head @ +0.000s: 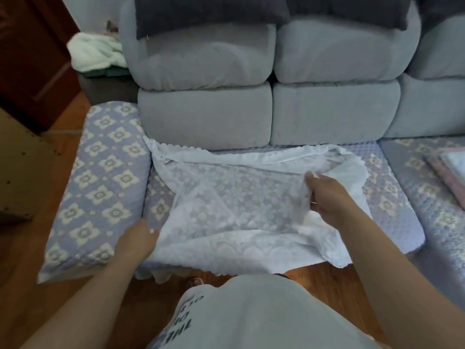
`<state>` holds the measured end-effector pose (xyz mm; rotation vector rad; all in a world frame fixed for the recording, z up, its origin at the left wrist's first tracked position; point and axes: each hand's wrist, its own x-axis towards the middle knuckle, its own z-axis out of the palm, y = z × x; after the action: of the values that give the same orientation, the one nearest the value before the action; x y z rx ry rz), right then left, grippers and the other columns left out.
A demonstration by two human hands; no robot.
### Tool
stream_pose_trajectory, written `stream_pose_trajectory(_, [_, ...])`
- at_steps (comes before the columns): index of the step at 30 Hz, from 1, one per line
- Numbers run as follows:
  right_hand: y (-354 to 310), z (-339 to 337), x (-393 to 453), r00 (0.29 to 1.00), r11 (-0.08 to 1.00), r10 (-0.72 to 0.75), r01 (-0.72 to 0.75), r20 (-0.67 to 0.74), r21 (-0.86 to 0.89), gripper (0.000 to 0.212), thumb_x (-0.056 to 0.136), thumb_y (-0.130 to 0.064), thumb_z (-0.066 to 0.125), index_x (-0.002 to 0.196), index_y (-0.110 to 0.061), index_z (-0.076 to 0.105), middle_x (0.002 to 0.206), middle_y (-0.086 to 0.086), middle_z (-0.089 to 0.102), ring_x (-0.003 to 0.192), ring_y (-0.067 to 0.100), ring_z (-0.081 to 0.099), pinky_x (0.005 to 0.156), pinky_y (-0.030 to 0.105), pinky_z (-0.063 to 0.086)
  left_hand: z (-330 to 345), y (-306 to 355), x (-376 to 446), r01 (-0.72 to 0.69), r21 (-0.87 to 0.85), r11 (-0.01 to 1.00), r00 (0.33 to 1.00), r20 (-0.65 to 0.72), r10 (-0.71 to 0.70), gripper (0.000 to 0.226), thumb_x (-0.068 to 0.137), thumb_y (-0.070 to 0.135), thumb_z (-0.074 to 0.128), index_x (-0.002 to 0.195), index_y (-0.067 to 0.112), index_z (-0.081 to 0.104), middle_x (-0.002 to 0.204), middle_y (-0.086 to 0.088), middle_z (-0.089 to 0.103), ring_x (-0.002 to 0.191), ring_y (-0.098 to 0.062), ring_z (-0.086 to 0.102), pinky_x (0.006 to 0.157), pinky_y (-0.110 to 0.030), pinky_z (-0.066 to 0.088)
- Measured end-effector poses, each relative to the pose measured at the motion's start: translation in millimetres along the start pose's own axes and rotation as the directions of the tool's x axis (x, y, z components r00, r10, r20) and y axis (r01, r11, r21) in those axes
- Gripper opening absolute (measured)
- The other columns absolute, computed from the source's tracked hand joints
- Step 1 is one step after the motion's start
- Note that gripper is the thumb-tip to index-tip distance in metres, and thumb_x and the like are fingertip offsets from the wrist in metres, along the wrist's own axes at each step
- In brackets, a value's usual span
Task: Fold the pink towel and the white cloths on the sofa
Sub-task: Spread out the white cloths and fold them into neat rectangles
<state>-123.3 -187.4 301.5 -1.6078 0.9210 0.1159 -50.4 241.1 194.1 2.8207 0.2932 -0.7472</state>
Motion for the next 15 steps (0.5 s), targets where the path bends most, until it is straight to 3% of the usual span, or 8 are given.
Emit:
stream_pose_trajectory(3, [6.4,32.2,-12.2,0.927,0.994,0.047,-0.006,-0.373,0.110,0.045,0.103,-0.042,0.046,0.114,-0.002,0.063,0.103,0.014,0.063,0.088,0.028,0.061,0.076,0.037,0.044,0.5,-32.1,-11.4,0.116,-0.284,0.952,0.991,-0.031,-0.130,0.030,0.100,0.028,0.056,0.105,-0.001,0.052,0.103,-0.023,0.062,0.095,-0.041,0.060,0.076,-0.040,0.045])
stream_pose_trajectory(5, [0.7,65.1,-34.5,0.880,0.977,-0.064,0.152,-0.470,0.152,0.041,0.106,-0.041,0.043,0.092,-0.006,0.060,0.083,0.007,0.051,0.074,0.019,0.048,0.074,0.034,0.039,-11.4,-44.8,-23.6,0.140,-0.608,0.782,0.976,-0.047,-0.211,0.021,0.100,0.018,0.057,0.087,0.003,0.050,0.080,-0.014,0.054,0.074,-0.031,0.054,0.064,-0.038,0.041])
stream_pose_trajectory(7, [-9.0,106.8,-64.3,0.891,0.968,-0.184,0.238,-0.415,0.083,0.036,0.107,-0.039,0.042,0.090,-0.016,0.063,0.079,-0.004,0.055,0.072,0.011,0.050,0.074,0.030,0.043,-28.4,-43.1,-42.8,0.070,-0.827,0.559,0.979,-0.050,-0.196,0.019,0.100,0.017,0.059,0.092,0.000,0.055,0.076,-0.010,0.055,0.067,-0.023,0.053,0.055,-0.032,0.041])
stream_pose_trajectory(9, [-14.0,150.3,-88.7,0.896,0.940,-0.327,0.342,-0.300,-0.001,0.030,0.107,-0.036,0.045,0.111,-0.022,0.071,0.099,-0.008,0.065,0.092,0.009,0.059,0.084,0.026,0.048,-45.1,-31.4,-61.7,0.036,-0.955,0.293,0.998,0.020,-0.057,0.015,0.100,0.013,0.060,0.102,-0.001,0.061,0.081,-0.009,0.065,0.069,-0.021,0.062,0.056,-0.029,0.050])
stream_pose_trajectory(10, [-14.3,171.6,-97.1,0.893,0.924,-0.377,0.382,-0.248,-0.026,0.029,0.107,-0.035,0.047,0.119,-0.024,0.071,0.110,-0.008,0.066,0.102,0.007,0.059,0.089,0.022,0.046,-53.2,-24.9,-69.1,0.047,-0.976,0.213,0.998,0.055,0.032,0.013,0.099,0.012,0.060,0.103,0.000,0.064,0.083,-0.009,0.069,0.071,-0.021,0.066,0.060,-0.030,0.054])
stream_pose_trajectory(12, [-11.1,208.3,-111.2,0.892,0.908,-0.420,0.416,-0.170,-0.061,0.028,0.105,-0.034,0.049,0.122,-0.026,0.071,0.117,-0.009,0.064,0.104,0.000,0.057,0.086,0.012,0.041,-63.8,-14.4,-76.5,0.102,-0.978,0.185,0.973,0.136,0.187,0.014,0.097,0.013,0.063,0.105,0.003,0.069,0.094,-0.010,0.075,0.084,-0.026,0.070,0.077,-0.039,0.056])
stream_pose_trajectory(14, [-4.2,235.5,-120.5,0.911,0.919,-0.394,0.392,-0.124,-0.043,0.023,0.103,-0.031,0.055,0.118,-0.027,0.073,0.114,-0.011,0.067,0.102,-0.008,0.057,0.086,0.015,0.045,-74.1,-4.4,-82.1,0.187,-0.970,0.153,0.936,0.223,0.273,0.018,0.098,0.013,0.062,0.107,0.001,0.071,0.103,-0.014,0.076,0.096,-0.029,0.072,0.088,-0.041,0.055])
stream_pose_trajectory(15, [-0.2,244.4,-123.5,0.921,0.928,-0.372,0.370,-0.118,-0.039,0.021,0.102,-0.029,0.059,0.116,-0.027,0.075,0.111,-0.012,0.070,0.100,-0.008,0.060,0.088,0.018,0.048,-79.0,0.2,-84.1,0.225,-0.965,0.136,0.925,0.255,0.281,0.018,0.099,0.013,0.060,0.106,0.000,0.071,0.102,-0.014,0.077,0.096,-0.026,0.073,0.086,-0.039,0.056])
